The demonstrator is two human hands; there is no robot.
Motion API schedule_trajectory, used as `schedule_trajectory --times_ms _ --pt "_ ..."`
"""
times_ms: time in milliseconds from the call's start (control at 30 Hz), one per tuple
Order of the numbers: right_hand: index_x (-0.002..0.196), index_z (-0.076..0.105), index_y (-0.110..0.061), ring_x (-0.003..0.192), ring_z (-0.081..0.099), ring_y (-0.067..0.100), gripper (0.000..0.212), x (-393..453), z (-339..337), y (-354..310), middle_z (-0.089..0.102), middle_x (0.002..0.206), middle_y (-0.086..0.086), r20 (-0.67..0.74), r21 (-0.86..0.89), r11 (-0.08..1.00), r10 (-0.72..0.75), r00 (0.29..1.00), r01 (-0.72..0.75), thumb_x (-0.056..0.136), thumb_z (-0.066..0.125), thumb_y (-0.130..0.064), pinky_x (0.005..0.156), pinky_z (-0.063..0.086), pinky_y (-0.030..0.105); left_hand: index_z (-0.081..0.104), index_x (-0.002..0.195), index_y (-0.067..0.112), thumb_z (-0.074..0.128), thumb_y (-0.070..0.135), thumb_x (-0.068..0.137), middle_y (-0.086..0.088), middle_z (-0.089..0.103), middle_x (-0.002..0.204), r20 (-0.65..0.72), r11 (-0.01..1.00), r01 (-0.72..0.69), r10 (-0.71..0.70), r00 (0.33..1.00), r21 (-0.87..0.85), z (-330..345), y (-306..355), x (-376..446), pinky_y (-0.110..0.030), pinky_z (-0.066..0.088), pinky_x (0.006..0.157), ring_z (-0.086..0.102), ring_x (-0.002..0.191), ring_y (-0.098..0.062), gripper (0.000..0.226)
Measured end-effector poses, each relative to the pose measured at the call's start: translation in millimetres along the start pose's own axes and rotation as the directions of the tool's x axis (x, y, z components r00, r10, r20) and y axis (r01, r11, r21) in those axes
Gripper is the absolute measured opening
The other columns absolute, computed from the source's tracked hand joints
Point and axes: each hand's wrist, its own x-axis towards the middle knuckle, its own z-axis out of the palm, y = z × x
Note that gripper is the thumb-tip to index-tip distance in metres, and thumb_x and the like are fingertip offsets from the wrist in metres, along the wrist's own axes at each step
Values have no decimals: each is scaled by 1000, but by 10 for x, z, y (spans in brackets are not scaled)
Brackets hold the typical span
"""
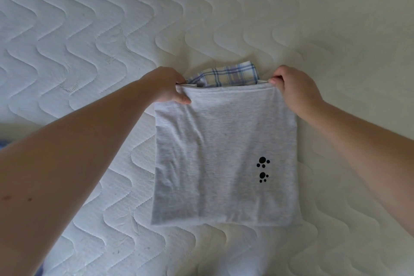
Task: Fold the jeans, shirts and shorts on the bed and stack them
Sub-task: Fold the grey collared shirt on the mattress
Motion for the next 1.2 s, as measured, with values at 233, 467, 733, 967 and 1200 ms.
schedule_trajectory --times_ms 233,467,733,967,1200 --pt "121 60 -18 110 58 27 51 35 1 -6 65 117 3 259 -21 999 29 966 -25 81 74 -45 90 43 37 67 99 23 83 56 65 9 61 86 35 997 -35 37 999 -68 20 20 -33 -31 38 72 58 92 -20 51" --pt "104 64 -9 98 60 31 45 109 -55 -67 66 102 11 333 -152 987 2 943 52 79 76 -44 72 41 33 68 101 21 77 38 80 6 62 83 -5 995 -99 99 995 -4 65 107 -124 -30 41 73 57 86 -19 28" --pt "94 61 -12 67 52 26 35 -355 -672 -254 48 62 -6 158 -32 989 -140 977 147 79 78 -39 51 27 28 66 110 25 73 48 82 6 63 90 -132 973 -224 230 964 56 -329 238 -757 -31 41 69 53 88 -16 36" --pt "92 68 -18 53 44 4 26 -517 -1817 -849 45 55 -19 -94 25 966 -253 963 256 77 81 -35 51 28 19 68 91 26 73 49 81 12 56 68 -392 978 -178 207 896 110 -1310 447 -1745 -24 37 56 50 68 -10 25" --pt "103 63 -16 72 58 37 20 -657 -2343 -1178 61 71 9 -307 -159 934 -355 883 320 83 64 -19 61 34 32 69 94 22 70 23 84 6 53 59 -756 956 -199 291 587 213 -1646 528 -2258 -26 32 52 54 63 -29 10"
